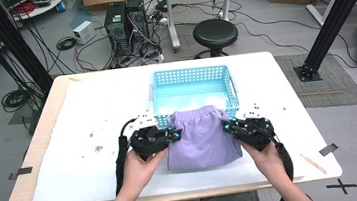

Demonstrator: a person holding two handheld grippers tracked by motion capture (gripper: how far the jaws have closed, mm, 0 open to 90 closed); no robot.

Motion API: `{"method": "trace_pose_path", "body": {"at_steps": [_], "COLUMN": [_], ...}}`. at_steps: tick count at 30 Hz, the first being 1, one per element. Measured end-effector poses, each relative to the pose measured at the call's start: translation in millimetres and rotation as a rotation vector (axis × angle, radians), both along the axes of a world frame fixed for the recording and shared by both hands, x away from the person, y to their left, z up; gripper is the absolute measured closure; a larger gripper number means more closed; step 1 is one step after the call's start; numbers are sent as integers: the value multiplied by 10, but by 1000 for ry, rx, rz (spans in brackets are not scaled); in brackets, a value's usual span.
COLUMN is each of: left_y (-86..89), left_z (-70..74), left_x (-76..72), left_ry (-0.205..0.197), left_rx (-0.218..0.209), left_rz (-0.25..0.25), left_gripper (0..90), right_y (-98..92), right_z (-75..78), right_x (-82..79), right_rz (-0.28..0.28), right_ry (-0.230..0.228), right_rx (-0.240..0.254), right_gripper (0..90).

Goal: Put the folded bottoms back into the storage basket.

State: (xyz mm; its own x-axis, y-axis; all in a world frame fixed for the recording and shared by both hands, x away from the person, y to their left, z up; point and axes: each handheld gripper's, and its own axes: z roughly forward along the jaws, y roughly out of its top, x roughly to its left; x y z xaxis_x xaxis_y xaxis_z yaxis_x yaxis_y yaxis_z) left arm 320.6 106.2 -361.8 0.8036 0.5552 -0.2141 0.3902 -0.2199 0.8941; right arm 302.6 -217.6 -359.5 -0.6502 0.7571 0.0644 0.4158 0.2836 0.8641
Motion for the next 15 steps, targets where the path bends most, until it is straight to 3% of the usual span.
{"method": "trace_pose_path", "body": {"at_steps": [9, 15], "left_y": [20, -36], "left_z": [270, 368], "left_x": [438, 789], "left_ry": [-46, -66], "left_rx": [-7, 23], "left_rz": [44, 81], "left_gripper": [850, 853], "right_y": [62, 89], "right_z": [247, 315], "right_x": [430, 790], "right_rz": [-40, -82], "right_ry": [-33, -27], "right_rx": [5, 5], "right_gripper": [860, 860]}}
